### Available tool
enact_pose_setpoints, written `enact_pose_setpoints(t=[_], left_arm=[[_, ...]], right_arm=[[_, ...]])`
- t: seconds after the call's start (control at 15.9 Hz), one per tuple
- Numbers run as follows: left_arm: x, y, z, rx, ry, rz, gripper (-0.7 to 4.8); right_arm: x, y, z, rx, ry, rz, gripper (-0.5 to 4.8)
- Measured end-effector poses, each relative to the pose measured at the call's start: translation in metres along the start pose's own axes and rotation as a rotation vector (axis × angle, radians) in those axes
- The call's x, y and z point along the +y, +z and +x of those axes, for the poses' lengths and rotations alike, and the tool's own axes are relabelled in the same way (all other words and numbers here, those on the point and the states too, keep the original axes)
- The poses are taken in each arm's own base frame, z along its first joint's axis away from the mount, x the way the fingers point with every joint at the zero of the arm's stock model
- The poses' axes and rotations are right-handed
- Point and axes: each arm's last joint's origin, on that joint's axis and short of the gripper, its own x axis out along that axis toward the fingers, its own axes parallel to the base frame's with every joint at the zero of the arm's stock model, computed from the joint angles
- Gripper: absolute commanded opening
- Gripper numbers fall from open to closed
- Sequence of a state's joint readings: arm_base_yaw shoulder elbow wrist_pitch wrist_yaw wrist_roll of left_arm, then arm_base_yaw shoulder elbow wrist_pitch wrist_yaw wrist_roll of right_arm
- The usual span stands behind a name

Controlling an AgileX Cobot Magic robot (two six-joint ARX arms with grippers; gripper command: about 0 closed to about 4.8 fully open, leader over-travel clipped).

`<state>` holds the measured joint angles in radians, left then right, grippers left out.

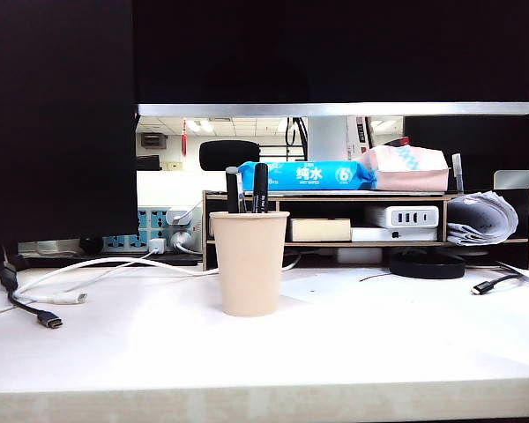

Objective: Pick up the marker from the paper cup and put it on the table.

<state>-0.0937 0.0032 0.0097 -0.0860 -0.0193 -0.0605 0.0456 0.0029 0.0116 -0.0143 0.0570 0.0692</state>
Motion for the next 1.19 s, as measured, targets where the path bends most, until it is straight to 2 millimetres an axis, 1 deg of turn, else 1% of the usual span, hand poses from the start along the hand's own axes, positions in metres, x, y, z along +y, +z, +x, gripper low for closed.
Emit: enact_pose_setpoints(t=[0.5,0.57,0.69,0.75,0.82,0.88,0.94,1.07,1.13,1.19], left_arm=[[0.000,0.000,0.000,0.001,-0.001,0.000,-0.05],[-0.013,-0.001,-0.001,0.007,-0.105,0.012,-0.05],[-0.031,-0.002,-0.005,0.017,-0.288,0.027,-0.05],[-0.034,-0.003,-0.007,0.019,-0.325,0.030,-0.05],[-0.044,-0.004,-0.011,0.026,-0.437,0.039,-0.05],[-0.046,-0.004,-0.012,0.028,-0.460,0.041,-0.05],[-0.050,-0.005,-0.015,0.031,-0.513,0.045,-0.05],[-0.051,-0.005,-0.015,0.031,-0.520,0.046,-0.05],[-0.051,-0.005,-0.015,0.031,-0.520,0.046,-0.05],[-0.051,-0.005,-0.015,0.031,-0.520,0.046,-0.05]], right_arm=[[0.000,0.000,0.000,0.000,0.000,0.000,-0.06],[0.000,0.000,0.000,0.000,0.000,0.000,-0.05],[0.000,0.000,0.000,0.000,0.000,0.000,-0.05],[0.000,0.000,0.000,0.000,0.000,0.002,-0.05],[0.000,0.000,0.000,-0.001,0.010,0.010,-0.05],[0.001,0.000,0.000,0.001,0.042,0.011,-0.05],[0.004,0.000,0.000,0.009,0.126,0.035,-0.05],[0.006,0.000,-0.001,0.019,0.190,0.126,-0.06],[0.006,0.001,-0.001,0.016,0.203,0.197,-0.06],[0.007,0.006,-0.001,-0.011,0.233,0.327,-0.06]])
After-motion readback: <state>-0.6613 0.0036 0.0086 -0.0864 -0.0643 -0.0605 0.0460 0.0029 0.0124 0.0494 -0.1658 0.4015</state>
